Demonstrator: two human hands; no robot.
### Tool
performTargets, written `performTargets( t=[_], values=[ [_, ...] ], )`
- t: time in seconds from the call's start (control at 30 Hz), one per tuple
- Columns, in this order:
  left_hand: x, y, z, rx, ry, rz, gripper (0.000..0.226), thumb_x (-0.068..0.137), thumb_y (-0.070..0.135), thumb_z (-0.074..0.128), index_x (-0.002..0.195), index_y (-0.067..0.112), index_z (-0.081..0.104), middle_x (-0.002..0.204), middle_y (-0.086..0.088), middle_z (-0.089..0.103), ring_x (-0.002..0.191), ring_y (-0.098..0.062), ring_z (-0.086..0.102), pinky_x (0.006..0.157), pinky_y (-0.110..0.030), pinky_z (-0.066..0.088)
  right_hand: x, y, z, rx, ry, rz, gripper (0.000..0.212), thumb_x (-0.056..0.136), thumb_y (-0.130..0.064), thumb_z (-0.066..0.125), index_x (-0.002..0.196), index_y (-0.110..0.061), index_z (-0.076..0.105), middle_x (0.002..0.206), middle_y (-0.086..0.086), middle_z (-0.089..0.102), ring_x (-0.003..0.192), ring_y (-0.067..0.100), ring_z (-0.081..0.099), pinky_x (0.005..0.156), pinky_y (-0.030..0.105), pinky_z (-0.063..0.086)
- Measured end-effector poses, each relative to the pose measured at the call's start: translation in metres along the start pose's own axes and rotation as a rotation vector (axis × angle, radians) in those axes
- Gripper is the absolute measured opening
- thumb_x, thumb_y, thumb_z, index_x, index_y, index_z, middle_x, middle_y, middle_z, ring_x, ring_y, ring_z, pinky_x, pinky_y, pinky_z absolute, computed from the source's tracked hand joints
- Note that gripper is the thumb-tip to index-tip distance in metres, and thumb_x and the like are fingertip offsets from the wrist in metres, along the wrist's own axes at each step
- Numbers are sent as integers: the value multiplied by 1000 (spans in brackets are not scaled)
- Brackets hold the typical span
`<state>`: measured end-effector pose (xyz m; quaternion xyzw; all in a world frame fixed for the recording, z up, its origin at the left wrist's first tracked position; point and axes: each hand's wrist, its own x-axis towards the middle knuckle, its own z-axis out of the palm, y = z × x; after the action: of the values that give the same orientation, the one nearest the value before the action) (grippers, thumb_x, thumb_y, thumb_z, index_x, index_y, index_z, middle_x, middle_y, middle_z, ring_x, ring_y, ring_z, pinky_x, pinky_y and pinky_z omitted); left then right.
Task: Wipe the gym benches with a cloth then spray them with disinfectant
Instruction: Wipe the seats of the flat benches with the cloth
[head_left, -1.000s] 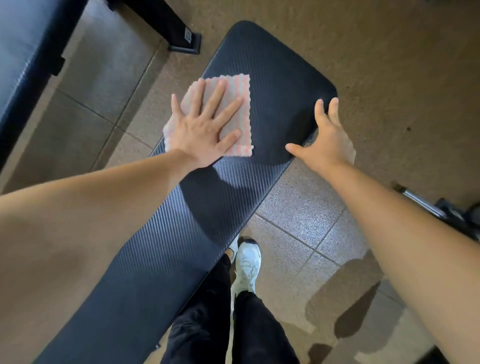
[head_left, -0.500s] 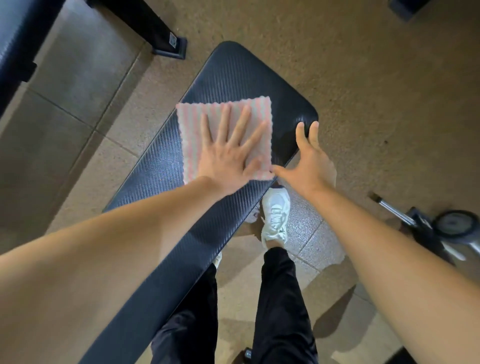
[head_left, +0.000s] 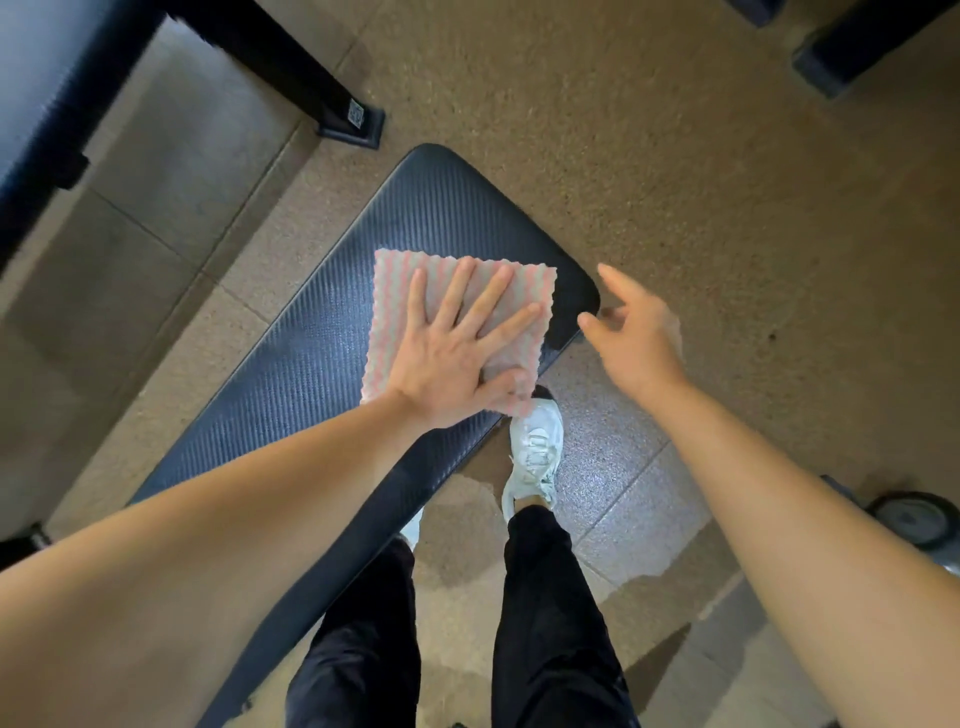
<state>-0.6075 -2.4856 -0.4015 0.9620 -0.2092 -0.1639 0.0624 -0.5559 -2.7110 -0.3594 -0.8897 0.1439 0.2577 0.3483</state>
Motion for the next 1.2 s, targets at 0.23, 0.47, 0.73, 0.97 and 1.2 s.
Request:
performTargets(
  t=[0.23, 0.47, 0.73, 0.97, 1.2],
  values=[
    [78, -44, -37, -84, 38, -401, 69, 101, 70, 20, 162, 43, 6, 173, 9, -4, 158, -37, -8, 114, -79, 4, 18, 14, 11, 60, -31, -101, 47, 83, -17, 74, 129, -23, 64, 119, 1, 67, 97, 19, 67, 92, 46, 56],
    [119, -39, -49, -114, -11, -567, 65, 102, 58, 17, 160, 32, 23, 173, 5, 5, 158, -36, -9, 120, -71, 1, 25, 18, 4, 140, -113, -96, 42, 90, -13, 72, 130, -20, 62, 121, -1, 66, 99, 15, 66, 90, 33, 57],
    [110, 39, -35, -43, -103, -279, 72, 102, 64, 17, 164, 27, 13, 173, 1, 2, 157, -36, -11, 120, -70, -6, 22, 30, -21, 298, 52, 111, 38, 97, -9, 63, 134, -17, 59, 117, -3, 65, 85, -4, 60, 82, 17, 53],
    [80, 53, -42, -461, 134, -117, 73, 96, 30, 48, 162, 8, 23, 170, -9, 20, 159, -29, 11, 127, -54, 13, 35, -1, -28, 208, -41, -93, 50, 94, -17, 67, 142, -20, 55, 139, 0, 53, 115, 11, 58, 89, 10, 46],
    [18, 12, -43, -364, 173, -470, 61, 96, 29, 55, 154, 14, 42, 161, -8, 40, 150, -33, 31, 117, -49, 30, 40, -33, 4, -223, -54, -387, 73, 76, -47, 79, 142, -26, 55, 129, -2, 58, 115, 30, 49, 96, 43, 45]
  ],
)
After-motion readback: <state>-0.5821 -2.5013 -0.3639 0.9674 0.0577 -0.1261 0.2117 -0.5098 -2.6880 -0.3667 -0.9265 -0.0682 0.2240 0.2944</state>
